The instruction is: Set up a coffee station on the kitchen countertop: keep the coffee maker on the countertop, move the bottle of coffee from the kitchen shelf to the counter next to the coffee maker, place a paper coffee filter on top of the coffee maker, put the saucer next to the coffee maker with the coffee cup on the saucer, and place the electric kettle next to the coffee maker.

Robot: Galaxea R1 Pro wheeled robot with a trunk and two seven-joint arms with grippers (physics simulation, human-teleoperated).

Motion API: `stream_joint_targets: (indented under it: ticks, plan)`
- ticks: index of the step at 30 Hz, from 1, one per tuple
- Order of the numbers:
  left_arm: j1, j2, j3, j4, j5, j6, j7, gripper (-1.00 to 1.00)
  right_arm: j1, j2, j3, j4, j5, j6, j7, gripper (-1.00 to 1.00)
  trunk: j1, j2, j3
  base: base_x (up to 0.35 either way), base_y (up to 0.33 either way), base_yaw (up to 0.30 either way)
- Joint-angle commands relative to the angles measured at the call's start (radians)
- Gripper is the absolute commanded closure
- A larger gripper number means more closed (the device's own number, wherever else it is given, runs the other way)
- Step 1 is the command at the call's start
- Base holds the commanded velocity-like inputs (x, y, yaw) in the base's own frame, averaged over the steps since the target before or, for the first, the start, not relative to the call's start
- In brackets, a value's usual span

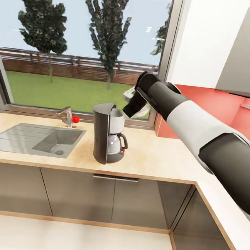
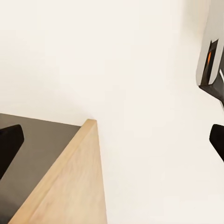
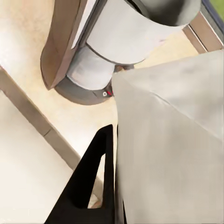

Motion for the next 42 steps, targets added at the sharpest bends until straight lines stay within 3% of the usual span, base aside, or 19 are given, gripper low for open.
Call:
stream_joint_targets:
  ticks: [1, 5, 7, 10, 15, 18, 25, 29, 42]
  plan:
    - [-0.001, 0.0, 0.001, 0.001, -0.001, -0.003, 0.002, -1.0, -0.002, 0.0, 0.017, -0.001, -0.001, 0.004, 0.025, 1.0, 0.001, -0.002, -0.002, 0.0, 0.0, 0.0]
    - [-0.001, 0.001, 0.001, 0.001, -0.001, -0.004, 0.002, -1.0, -0.002, 0.0, 0.114, -0.003, 0.001, 0.004, 0.198, 1.0, 0.001, -0.002, -0.002, 0.0, 0.0, 0.0]
    - [-0.001, 0.001, 0.001, 0.001, -0.001, -0.004, 0.002, -1.0, -0.002, 0.0, 0.135, -0.004, 0.003, 0.004, 0.258, 1.0, 0.001, -0.002, -0.002, 0.0, 0.0, 0.0]
    - [-0.001, 0.001, 0.001, 0.001, 0.0, -0.005, 0.002, -1.0, -0.002, -0.004, 0.145, -0.005, 0.004, -0.013, 0.295, 1.0, 0.001, -0.002, -0.002, 0.0, 0.0, 0.0]
    - [-0.001, 0.001, 0.001, 0.001, 0.0, -0.005, 0.002, -1.0, -0.002, -0.01, 0.149, -0.006, 0.01, -0.041, 0.312, 1.0, 0.001, -0.002, -0.002, 0.0, 0.0, 0.0]
    - [-0.001, 0.001, 0.001, 0.001, 0.0, -0.005, 0.002, -1.0, -0.003, -0.011, 0.15, -0.018, 0.042, -0.046, 0.317, 1.0, 0.001, -0.002, -0.002, 0.0, 0.0, 0.0]
    - [-0.001, 0.001, 0.001, 0.001, 0.0, -0.004, 0.002, -1.0, -0.023, -0.011, 0.15, -0.1, 0.214, -0.049, 0.386, 1.0, 0.001, -0.002, -0.002, 0.0, 0.0, 0.0]
    - [-0.001, 0.001, 0.001, 0.001, 0.0, -0.004, 0.002, -1.0, -0.056, -0.01, 0.149, -0.106, 0.275, -0.049, 0.403, 1.0, 0.001, -0.002, -0.002, 0.0, 0.0, 0.0]
    - [-0.001, 0.002, 0.001, 0.001, 0.0, -0.004, 0.002, -1.0, -0.137, -0.009, 0.149, -0.154, 0.298, -0.048, 0.439, 1.0, 0.001, -0.002, -0.002, 0.0, 0.0, 0.0]
